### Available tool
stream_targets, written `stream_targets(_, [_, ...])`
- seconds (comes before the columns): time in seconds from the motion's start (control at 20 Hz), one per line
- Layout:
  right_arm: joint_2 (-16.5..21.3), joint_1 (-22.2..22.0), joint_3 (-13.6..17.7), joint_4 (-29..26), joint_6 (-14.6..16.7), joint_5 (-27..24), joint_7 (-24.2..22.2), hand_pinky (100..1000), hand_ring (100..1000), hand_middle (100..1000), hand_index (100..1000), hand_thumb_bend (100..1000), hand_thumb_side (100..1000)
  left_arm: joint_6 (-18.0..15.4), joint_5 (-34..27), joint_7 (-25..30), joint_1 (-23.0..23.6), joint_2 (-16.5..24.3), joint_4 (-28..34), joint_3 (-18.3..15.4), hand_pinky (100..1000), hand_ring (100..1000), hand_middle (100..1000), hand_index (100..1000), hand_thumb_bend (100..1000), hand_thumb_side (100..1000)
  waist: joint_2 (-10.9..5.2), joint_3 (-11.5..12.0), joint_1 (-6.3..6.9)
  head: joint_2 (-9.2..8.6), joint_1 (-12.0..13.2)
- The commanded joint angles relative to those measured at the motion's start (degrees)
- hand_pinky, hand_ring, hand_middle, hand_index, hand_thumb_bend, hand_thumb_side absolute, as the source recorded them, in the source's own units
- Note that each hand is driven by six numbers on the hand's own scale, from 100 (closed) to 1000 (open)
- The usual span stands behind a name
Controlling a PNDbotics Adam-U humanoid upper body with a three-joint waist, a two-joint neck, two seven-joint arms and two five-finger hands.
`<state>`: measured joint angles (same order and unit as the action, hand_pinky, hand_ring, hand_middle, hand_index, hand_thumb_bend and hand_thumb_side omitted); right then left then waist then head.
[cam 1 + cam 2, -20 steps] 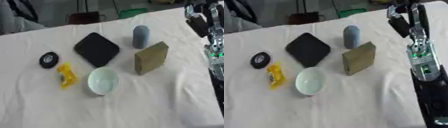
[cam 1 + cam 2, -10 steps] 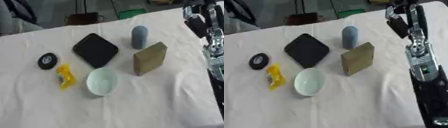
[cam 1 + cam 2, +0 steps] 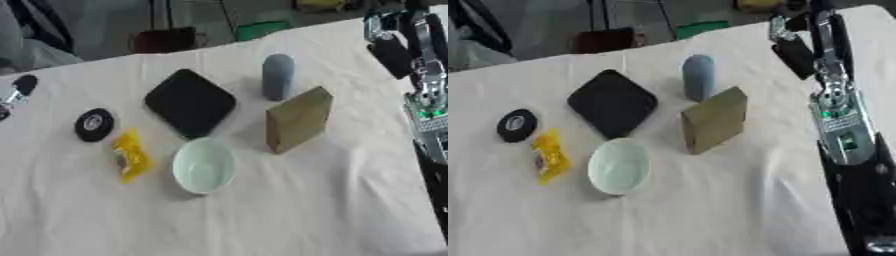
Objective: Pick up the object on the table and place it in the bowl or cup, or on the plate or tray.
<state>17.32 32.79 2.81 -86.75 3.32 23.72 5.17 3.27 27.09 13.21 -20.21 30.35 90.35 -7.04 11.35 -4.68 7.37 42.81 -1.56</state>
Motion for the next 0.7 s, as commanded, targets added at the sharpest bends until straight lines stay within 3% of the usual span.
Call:
stream_targets(0.05, [0.32,1.35,-0.10,-0.48,0.07,0.39,-0.36,692,589,804,853,100,595,0.30,3.28,2.65,-2.13,3.23,-1.97,1.44,894,922,917,713,623,598,-1.04,-0.26,-0.16,-0.42,0.16])
stream_targets(0.2, [0.30,1.59,-0.26,-0.35,0.09,0.42,-0.57,692,589,804,854,100,595,2.19,6.17,5.40,-4.91,4.60,-5.99,4.84,946,924,914,676,696,622,-1.00,-0.81,-0.11,-0.62,0.19])
stream_targets(0.25, [0.27,1.64,-0.31,-0.33,0.12,0.42,-0.62,692,589,804,854,100,595,2.92,7.08,6.31,-5.92,5.04,-7.43,6.05,979,925,911,651,812,654,-1.00,-0.96,-0.07,-0.66,0.15])
stream_targets(0.35, [0.24,1.68,-0.41,-0.28,0.15,0.42,-0.77,692,589,804,854,100,596,4.10,8.93,8.14,-7.89,5.70,-10.38,8.48,993,926,911,632,852,672,-1.02,-1.16,-0.02,-0.64,0.04])
stream_targets(0.5, [0.21,1.67,-0.48,-0.27,0.19,0.38,-0.89,692,589,804,854,100,596,4.27,11.81,11.02,-10.26,5.82,-14.74,10.80,995,925,909,620,867,682,-1.05,-1.28,0.07,-0.61,-0.06])
stream_targets(0.7, [0.22,1.64,-0.53,-0.28,0.23,0.35,-0.97,692,589,804,854,100,596,3.34,15.39,14.50,-11.97,5.49,-18.42,11.11,1000,926,909,628,847,666,-1.04,-1.33,0.15,-0.71,-0.19])
